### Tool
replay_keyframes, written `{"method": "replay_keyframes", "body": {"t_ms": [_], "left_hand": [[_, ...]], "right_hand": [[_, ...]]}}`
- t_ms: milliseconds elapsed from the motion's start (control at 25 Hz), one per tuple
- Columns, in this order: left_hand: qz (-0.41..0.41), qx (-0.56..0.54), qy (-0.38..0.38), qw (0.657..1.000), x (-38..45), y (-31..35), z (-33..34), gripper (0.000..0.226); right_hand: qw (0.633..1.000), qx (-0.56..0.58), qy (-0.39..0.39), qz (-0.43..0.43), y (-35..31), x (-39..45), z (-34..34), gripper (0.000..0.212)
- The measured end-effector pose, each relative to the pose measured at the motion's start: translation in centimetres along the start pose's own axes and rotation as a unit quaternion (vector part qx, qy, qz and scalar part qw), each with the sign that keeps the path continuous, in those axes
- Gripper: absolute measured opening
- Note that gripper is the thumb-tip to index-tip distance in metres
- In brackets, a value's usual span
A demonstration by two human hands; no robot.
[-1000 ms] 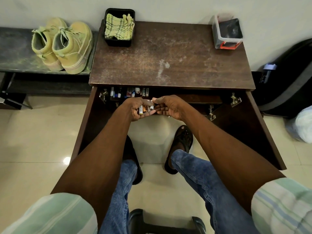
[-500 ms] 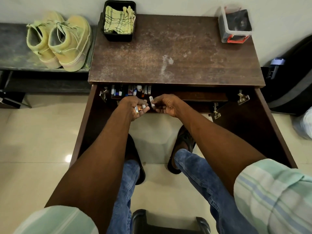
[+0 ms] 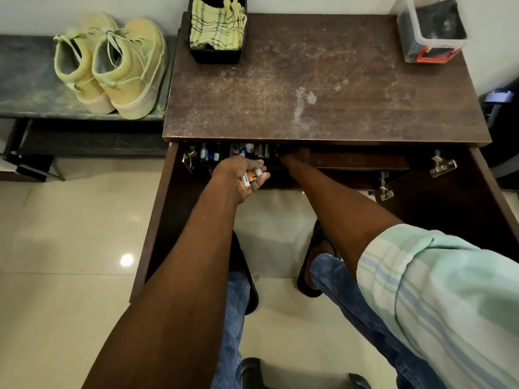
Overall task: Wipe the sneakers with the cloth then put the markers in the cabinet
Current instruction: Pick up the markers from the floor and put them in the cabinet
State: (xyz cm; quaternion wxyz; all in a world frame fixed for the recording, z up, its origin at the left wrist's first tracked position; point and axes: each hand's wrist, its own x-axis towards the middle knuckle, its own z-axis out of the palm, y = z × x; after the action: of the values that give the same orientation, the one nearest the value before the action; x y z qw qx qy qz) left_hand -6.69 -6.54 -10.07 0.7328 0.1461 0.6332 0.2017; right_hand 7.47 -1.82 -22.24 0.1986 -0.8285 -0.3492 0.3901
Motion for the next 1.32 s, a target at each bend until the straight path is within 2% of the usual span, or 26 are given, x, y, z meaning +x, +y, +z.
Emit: {"method": "replay_keyframes", "body": {"t_ms": [160,400,600,640,720,800,880,960,1040,1200,1320], "left_hand": [[-0.002,0.001,0.003,1.0,-0.1,-0.2,-0.3,0.009],[-0.008,0.007,-0.001,1.0,-0.4,-0.1,-0.2,0.01],[-0.006,-0.022,-0.005,1.0,-0.9,0.4,-0.6,0.006],[-0.008,-0.036,-0.01,0.999,-1.0,0.5,-0.7,0.006],[-0.01,-0.049,-0.031,0.998,-1.5,0.1,-0.6,0.01],[-0.012,-0.031,-0.036,0.999,-1.7,-0.3,-0.4,0.02],[-0.012,-0.003,-0.024,1.0,-1.7,-0.6,-0.2,0.026],[-0.006,0.029,-0.013,0.999,-2.0,-0.6,0.1,0.021],[-0.001,0.062,-0.011,0.998,-2.2,-0.6,0.6,0.019],[0.001,0.069,0.007,0.998,-2.3,-0.8,1.2,0.028],[0.007,0.036,0.024,0.999,-2.1,-0.7,1.3,0.039]], "right_hand": [[0.999,0.016,0.029,-0.014,-0.4,-0.1,0.7,0.042],[0.999,0.05,-0.019,-0.002,0.1,0.5,1.7,0.047],[0.999,0.025,0.01,-0.047,-0.4,-2.5,-0.8,0.03],[0.998,0.03,-0.005,-0.049,-0.2,-3.0,-1.6,0.026],[0.991,0.097,-0.094,-0.015,-0.3,-4.9,-3.6,0.017],[0.967,0.162,-0.193,0.02,-0.8,-7.2,-5.6,0.016],[0.943,0.196,-0.27,0.018,-1.1,-8.9,-6.9,0.013],[0.93,0.208,-0.304,0.008,-1.1,-10.0,-7.6,0.009],[0.936,0.192,-0.294,-0.004,-0.9,-10.1,-7.6,0.002],[0.939,0.191,-0.285,0.02,-0.9,-10.0,-7.3,0.011],[0.956,0.22,-0.187,0.057,-0.7,-8.2,-6.3,0.01]]}}
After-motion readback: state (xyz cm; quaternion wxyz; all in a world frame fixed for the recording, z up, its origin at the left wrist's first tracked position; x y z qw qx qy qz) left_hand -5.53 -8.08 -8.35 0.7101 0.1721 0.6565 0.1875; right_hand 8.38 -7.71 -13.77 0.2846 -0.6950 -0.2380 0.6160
